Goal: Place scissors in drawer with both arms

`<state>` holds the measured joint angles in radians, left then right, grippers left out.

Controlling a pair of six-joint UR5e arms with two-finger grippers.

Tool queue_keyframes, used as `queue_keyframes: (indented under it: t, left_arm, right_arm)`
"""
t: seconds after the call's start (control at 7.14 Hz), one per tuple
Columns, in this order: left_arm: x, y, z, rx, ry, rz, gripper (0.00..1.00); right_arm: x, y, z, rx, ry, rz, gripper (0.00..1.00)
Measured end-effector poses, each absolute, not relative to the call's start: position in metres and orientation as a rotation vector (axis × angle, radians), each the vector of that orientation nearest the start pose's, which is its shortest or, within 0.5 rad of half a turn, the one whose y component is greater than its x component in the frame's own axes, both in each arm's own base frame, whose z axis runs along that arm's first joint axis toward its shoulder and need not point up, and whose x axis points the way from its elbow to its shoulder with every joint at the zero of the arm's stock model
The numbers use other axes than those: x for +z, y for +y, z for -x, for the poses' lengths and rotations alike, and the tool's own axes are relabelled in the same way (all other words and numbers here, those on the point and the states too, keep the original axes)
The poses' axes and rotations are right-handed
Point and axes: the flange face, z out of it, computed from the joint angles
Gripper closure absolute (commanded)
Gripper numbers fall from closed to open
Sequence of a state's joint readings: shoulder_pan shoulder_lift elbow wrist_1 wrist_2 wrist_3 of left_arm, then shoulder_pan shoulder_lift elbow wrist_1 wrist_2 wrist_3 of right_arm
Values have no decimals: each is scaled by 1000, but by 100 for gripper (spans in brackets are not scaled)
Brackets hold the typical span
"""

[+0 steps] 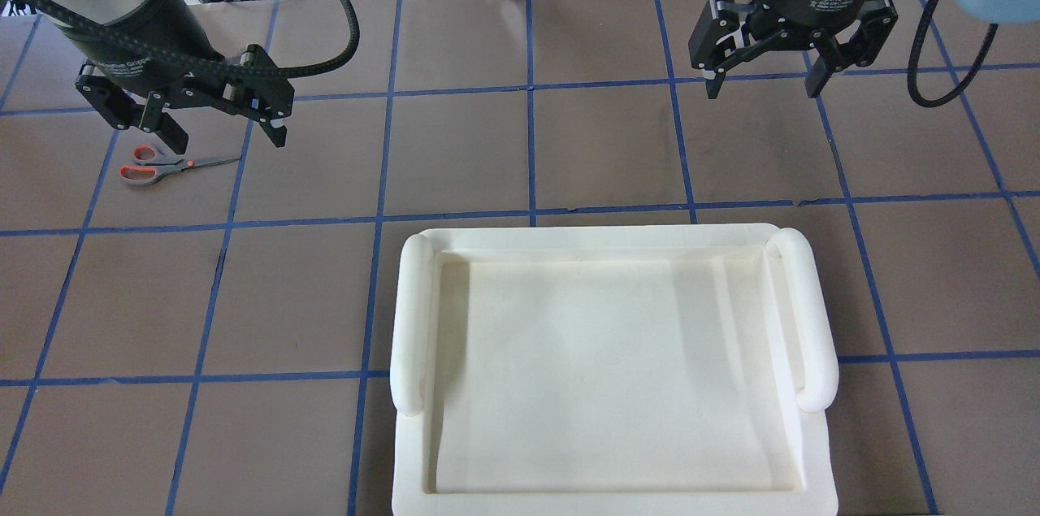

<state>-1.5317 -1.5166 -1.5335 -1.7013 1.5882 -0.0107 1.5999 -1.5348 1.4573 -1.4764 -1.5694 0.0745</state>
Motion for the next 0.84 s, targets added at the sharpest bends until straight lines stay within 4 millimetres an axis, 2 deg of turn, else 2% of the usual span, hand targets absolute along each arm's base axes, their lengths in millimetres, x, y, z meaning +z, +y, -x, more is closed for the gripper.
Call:
queue_keyframes:
  t: [0.28,0.42,0.56,0.7,0.84]
  left_arm:
    - [518,-470,112,57,3125,33,0]
    - [517,-476,104,41,3121,-113,0]
    - [512,-489,76,25,3106,-344,0]
    - [500,-504,38,35,3082,-553,0]
    - [480,-516,2,79,3052,-758,0]
  right_arm:
    - [517,-501,-147,23,3142,-63,0]
    - [515,-503,-146,16,3140,-68,0]
    - [514,-504,-146,10,3134,-86,0]
    - [512,-505,-146,7,3132,-114,0]
    - [510,-509,-146,-8,3128,-174,0]
